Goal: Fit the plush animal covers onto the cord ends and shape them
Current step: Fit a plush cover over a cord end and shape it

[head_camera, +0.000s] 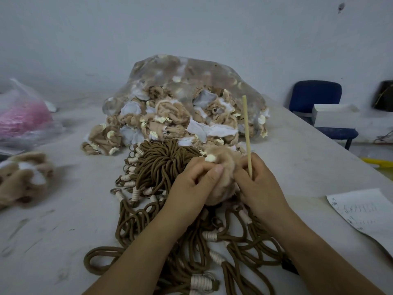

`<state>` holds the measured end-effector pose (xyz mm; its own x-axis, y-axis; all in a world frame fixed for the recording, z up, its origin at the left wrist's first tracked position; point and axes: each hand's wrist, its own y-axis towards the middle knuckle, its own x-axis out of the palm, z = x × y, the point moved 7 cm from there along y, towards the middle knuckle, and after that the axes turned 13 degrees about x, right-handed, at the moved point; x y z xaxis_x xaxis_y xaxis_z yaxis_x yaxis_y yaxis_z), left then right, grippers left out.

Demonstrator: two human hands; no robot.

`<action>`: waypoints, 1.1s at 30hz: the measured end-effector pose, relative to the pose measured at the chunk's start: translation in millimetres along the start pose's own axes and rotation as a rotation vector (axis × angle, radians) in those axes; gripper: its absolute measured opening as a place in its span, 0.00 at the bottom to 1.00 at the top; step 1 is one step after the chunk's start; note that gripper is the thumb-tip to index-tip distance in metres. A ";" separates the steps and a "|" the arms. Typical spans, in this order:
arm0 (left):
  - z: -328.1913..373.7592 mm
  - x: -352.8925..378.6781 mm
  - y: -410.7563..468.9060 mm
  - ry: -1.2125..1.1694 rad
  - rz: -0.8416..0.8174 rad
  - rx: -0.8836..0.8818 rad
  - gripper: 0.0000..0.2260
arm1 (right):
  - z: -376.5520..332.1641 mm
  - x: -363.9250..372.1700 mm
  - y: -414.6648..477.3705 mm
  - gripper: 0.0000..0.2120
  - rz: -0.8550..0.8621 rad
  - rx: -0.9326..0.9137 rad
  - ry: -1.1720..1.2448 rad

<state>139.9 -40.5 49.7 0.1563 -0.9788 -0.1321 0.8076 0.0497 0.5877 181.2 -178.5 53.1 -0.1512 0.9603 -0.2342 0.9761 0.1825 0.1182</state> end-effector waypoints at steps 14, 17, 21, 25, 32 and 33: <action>-21.4 0.6 -4.2 0.347 -0.068 -0.124 0.14 | 8.7 3.8 3.5 0.07 -0.086 0.106 0.231; -15.4 0.3 -3.8 0.237 -0.024 -0.115 0.08 | 17.3 -0.2 8.8 0.08 -0.035 0.174 0.285; -13.3 -6.2 -3.4 0.024 0.094 -0.162 0.06 | 18.6 -5.7 10.5 0.09 0.082 0.098 -0.004; -8.4 -4.5 -2.4 0.089 0.035 -0.076 0.06 | 10.4 -1.2 6.2 0.07 0.035 0.016 -0.027; -2.7 5.8 -5.0 0.180 -0.072 -0.013 0.14 | 9.4 0.6 7.6 0.07 0.067 -0.041 -0.192; -3.6 5.0 -5.0 0.160 -0.048 -0.030 0.14 | 8.7 -0.7 6.6 0.07 0.083 -0.052 -0.189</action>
<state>138.7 -44.9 43.2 0.2032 -0.9364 -0.2862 0.8325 0.0114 0.5539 189.2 -179.8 45.6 -0.0342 0.9169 -0.3977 0.9739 0.1198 0.1926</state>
